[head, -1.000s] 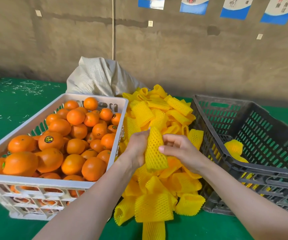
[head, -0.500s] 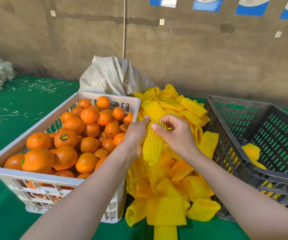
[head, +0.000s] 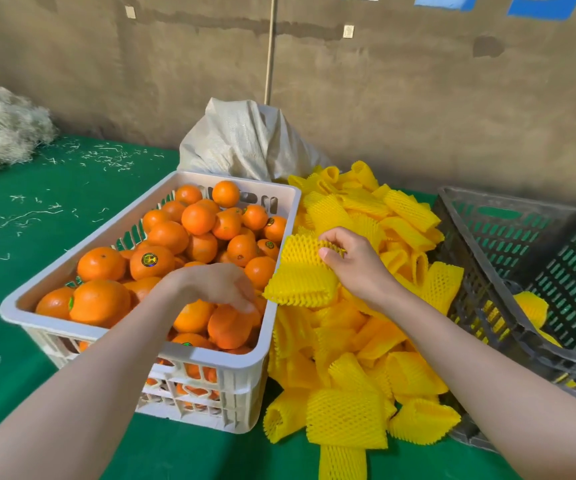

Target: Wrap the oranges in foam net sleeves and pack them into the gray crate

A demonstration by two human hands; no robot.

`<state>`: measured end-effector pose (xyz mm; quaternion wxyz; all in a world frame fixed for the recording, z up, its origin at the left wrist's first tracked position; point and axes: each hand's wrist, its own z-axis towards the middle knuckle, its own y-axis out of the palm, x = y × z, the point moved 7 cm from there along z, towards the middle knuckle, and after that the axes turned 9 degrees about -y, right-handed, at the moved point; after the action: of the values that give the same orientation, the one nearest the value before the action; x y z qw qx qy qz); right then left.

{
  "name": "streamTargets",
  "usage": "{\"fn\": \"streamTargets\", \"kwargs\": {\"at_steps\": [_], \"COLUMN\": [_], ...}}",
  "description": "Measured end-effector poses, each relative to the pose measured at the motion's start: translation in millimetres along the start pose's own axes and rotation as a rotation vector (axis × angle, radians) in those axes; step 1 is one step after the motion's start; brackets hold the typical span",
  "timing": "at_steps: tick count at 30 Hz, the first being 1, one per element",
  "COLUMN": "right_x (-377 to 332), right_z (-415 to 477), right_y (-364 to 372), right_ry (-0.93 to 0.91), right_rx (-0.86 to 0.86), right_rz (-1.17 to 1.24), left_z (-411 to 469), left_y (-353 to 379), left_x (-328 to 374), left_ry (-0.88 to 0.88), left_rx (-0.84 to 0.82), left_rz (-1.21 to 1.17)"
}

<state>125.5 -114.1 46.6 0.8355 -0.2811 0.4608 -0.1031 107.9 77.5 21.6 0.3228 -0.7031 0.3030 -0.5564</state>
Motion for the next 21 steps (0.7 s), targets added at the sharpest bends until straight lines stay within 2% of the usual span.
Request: {"fn": "streamTargets", "kwargs": {"at_steps": [1, 3, 4, 5, 8, 10, 11, 14, 16, 21], "right_x": [1, 2, 3, 3, 7, 11, 14, 14, 9, -3], "right_z": [0, -2, -3, -4, -12, -18, -21, -29, -33, -46], "right_y": [2, 3, 3, 2, -3, -7, -9, -17, -19, -17], "right_ry": [0.015, 0.043, 0.059, 0.073, 0.133, 0.213, 0.259, 0.325, 0.330, 0.302], "right_rx": [-0.001, 0.016, 0.027, 0.035, 0.050, 0.082, 0.097, 0.083, 0.010, -0.201], "right_rz": [0.043, 0.129, 0.170, 0.207, 0.324, 0.491, 0.585, 0.726, 0.796, 0.870], "left_z": [1, -5, -8, -9, -3, 3, 4, -4, -11, -27], "left_y": [9, 38, 48, 53, 51, 36, 27, 7, 7, 40], "left_x": [-8, -34, -41, -43, -40, -37, -32, -2, 24, 81], "left_ry": [-0.012, -0.046, -0.024, -0.007, 0.016, -0.015, -0.024, 0.014, 0.057, 0.073], "left_rx": [-0.099, -0.365, -0.409, -0.411, -0.305, -0.210, -0.170, -0.168, -0.228, -0.374], "left_rz": [0.131, 0.553, 0.672, 0.693, 0.517, 0.325, 0.136, -0.648, -1.010, -1.344]}}
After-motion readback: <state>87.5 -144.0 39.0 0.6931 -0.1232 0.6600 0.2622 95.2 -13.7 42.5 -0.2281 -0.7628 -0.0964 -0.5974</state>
